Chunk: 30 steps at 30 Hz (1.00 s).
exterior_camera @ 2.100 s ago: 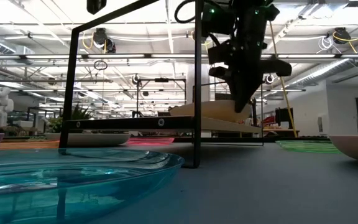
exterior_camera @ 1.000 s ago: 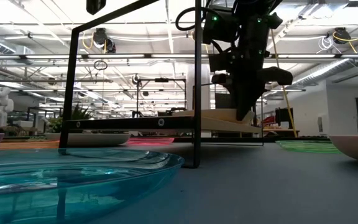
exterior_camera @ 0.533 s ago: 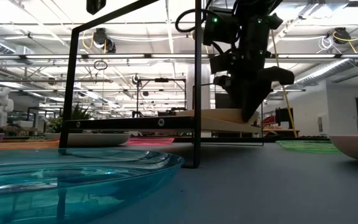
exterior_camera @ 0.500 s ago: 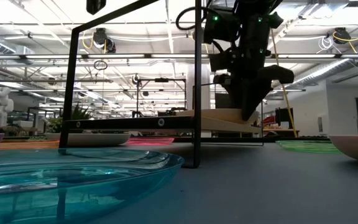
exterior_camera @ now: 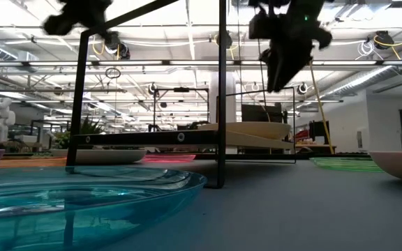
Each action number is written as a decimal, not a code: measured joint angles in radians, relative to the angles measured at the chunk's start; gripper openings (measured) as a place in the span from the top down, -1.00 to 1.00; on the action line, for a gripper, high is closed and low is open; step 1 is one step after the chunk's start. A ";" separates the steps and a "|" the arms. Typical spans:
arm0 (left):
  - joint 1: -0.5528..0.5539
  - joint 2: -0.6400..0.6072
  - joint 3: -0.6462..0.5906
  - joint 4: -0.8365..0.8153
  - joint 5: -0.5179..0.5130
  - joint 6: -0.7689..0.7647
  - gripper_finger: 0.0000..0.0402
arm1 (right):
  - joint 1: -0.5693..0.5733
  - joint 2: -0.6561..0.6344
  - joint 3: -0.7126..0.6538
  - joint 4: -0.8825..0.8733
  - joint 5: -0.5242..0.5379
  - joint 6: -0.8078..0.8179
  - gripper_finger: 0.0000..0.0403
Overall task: Place and stack plates onto a shelf
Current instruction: Put the orange plate on the shelf
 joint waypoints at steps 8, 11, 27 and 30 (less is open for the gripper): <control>0.011 -0.004 -0.034 -0.199 0.119 -0.103 0.87 | 0.041 -0.078 0.001 0.027 -0.006 0.350 0.21; 0.023 -0.003 -0.084 -0.200 0.141 -0.056 0.87 | 0.073 -0.085 0.001 0.035 0.047 0.408 0.21; 0.097 0.000 -0.429 -0.024 0.539 0.164 0.25 | 0.188 -0.089 0.001 0.058 0.024 0.512 0.21; 0.117 0.000 -0.466 -0.017 0.533 0.212 0.13 | 0.198 -0.089 0.001 0.065 0.024 0.558 0.21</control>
